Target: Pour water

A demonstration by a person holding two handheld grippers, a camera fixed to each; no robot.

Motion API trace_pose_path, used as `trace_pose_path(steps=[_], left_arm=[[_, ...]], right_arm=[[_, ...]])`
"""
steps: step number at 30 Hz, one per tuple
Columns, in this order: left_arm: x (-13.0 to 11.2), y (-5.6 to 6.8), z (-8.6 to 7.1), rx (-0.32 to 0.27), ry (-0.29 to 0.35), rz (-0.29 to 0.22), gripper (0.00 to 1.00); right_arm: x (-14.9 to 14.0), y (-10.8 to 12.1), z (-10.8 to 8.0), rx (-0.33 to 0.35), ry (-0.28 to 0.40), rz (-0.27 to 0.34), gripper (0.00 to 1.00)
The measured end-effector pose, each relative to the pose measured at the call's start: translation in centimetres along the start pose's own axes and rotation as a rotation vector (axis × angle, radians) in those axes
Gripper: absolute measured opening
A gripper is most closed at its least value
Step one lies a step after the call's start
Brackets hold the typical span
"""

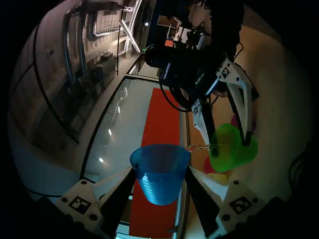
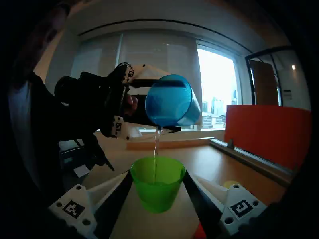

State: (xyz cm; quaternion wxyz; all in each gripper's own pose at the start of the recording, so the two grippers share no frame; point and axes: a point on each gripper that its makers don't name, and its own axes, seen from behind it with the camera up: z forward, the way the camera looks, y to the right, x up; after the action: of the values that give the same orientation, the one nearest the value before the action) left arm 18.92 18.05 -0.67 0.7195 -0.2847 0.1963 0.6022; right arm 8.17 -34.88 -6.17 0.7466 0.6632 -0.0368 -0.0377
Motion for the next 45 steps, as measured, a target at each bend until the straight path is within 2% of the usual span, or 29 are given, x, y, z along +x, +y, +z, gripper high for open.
trace_pose_path(steps=[33,45], left_arm=[[-0.01,-0.32,0.23,0.006,-0.006,0.071,0.83],[0.17,-0.84,-0.01,0.010,-0.005,0.100,0.82]], right_arm=[[-0.06,-0.04,-0.07,0.000,-0.001,-0.003,0.92],[-0.05,0.07,-0.11,-0.002,0.001,-0.004,0.92]])
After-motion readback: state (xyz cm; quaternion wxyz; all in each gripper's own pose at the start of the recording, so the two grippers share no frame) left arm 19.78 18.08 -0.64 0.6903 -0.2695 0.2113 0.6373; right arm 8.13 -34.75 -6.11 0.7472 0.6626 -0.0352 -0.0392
